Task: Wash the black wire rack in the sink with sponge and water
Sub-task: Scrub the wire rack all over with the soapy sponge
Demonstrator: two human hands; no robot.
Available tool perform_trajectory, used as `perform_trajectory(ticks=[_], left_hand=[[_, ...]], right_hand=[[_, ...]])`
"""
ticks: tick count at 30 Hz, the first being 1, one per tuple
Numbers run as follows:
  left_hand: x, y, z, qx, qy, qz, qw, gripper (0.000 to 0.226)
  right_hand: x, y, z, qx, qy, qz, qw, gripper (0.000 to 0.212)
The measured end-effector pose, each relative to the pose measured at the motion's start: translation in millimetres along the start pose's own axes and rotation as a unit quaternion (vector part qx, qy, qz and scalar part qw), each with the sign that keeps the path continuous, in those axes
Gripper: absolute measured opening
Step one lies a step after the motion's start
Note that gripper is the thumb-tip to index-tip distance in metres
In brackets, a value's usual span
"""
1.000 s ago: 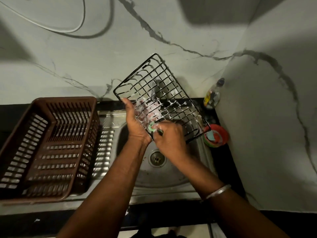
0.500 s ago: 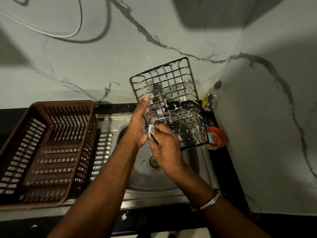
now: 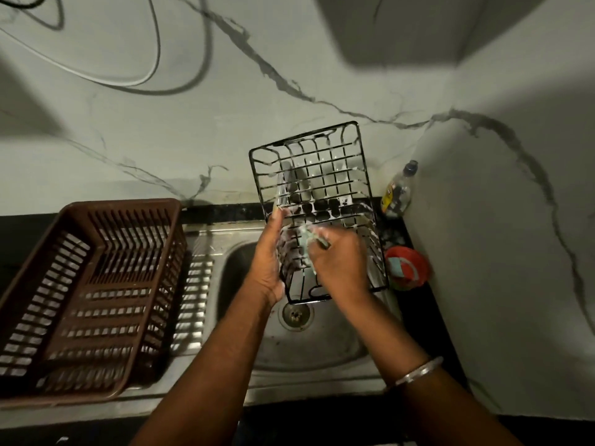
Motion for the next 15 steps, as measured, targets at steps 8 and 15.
perform_trajectory(ticks=[8, 15], left_hand=[[2.5, -2.5, 7.6, 0.003, -0.077, -0.003, 0.997, 0.069], [-1.7, 0.5, -0.8, -0.025, -0.086, 0.016, 0.996, 0.074]], right_hand=[[2.1, -8.1, 24.9, 0.097, 0.064, 0.079, 0.99, 0.026], [8.2, -6.3, 24.6, 0.16, 0.075, 0.095, 0.98, 0.019]])
Point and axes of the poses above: each hand's wrist, its own y-axis towards the middle knuckle, its own z-axis out of the palm, x = y × z, the point moved 6 cm from there along y, towards the middle knuckle, and after that the axes turned 4 degrees about -z, right-handed, at the moved point
